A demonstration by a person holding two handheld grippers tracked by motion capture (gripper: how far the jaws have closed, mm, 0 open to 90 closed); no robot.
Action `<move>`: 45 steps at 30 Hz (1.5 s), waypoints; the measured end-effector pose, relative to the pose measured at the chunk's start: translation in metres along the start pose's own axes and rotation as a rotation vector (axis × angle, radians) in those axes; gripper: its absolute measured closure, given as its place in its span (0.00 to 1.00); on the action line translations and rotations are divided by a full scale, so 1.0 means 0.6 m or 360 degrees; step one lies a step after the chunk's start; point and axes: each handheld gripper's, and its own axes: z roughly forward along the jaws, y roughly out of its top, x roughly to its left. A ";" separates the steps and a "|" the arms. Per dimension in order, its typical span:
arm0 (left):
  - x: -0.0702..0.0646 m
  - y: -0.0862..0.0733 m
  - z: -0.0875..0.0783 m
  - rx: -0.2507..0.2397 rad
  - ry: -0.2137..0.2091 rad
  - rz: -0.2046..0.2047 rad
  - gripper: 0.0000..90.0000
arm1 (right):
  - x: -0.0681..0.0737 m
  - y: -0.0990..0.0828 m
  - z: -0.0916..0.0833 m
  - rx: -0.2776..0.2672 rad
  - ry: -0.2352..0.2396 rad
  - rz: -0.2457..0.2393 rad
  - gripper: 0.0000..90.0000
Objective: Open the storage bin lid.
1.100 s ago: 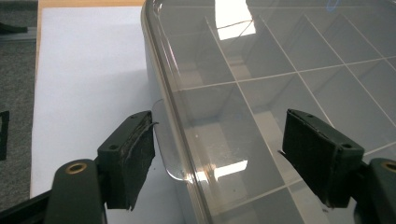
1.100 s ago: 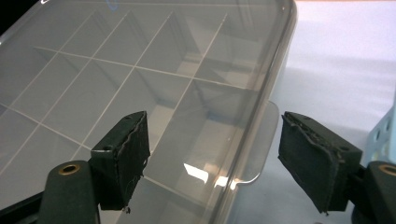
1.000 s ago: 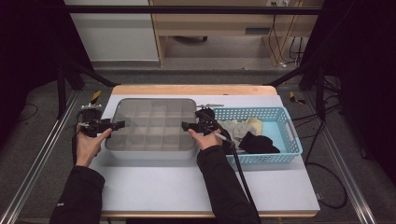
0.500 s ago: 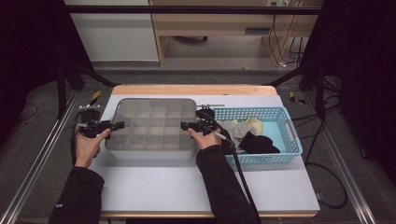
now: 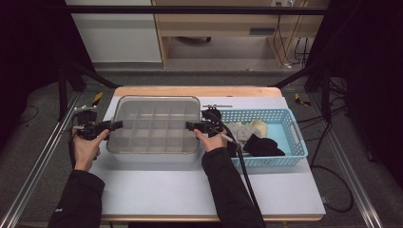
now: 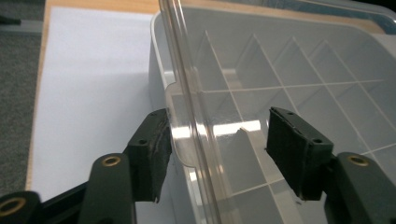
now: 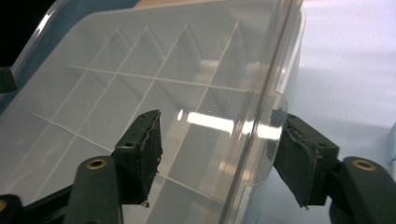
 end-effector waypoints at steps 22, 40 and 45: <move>-0.012 -0.008 -0.083 -0.0218 -0.0044 0.0032 0.71 | 0.011 0.007 -0.076 -0.0143 0.0144 0.0008 0.68; -0.039 -0.021 -0.143 -0.0325 -0.0064 0.0104 0.77 | 0.023 -0.002 -0.130 -0.0188 0.0232 -0.0037 0.74; -0.056 -0.026 -0.163 -0.0338 -0.0061 0.0132 0.77 | 0.029 -0.006 -0.150 -0.0203 0.0241 -0.0063 0.75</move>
